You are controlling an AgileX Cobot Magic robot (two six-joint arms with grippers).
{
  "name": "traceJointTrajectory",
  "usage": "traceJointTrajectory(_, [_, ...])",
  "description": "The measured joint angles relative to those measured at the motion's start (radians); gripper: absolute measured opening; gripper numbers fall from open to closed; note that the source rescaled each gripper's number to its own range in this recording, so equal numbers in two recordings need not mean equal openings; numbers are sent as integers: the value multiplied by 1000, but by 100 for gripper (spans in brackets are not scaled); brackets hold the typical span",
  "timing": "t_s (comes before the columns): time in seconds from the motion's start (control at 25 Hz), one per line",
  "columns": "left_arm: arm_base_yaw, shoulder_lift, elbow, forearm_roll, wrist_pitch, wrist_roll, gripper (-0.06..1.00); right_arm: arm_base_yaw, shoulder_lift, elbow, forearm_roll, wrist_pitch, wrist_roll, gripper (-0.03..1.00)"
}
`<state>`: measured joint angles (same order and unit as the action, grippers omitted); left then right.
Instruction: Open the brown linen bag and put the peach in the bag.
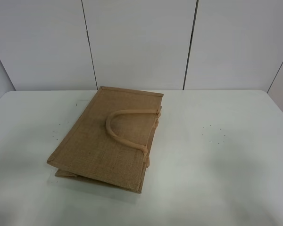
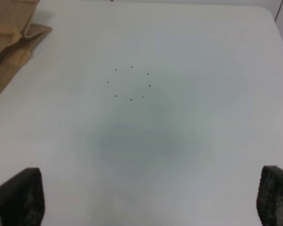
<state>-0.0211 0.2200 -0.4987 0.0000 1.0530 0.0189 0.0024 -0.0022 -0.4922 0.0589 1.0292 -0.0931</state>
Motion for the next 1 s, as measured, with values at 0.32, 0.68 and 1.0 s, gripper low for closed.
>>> traceJointTrajectory(0.32, [8,-158,1,0,1,0,95,0,0,0,0,0,0,100])
traceJointTrajectory(0.68, [8,-224,2,0,2,0,95,0,0,0,0,0,0,100])
traceJointTrajectory(1.0, [8,-224,2,0,2,0,95,0,0,0,3,0,0,100])
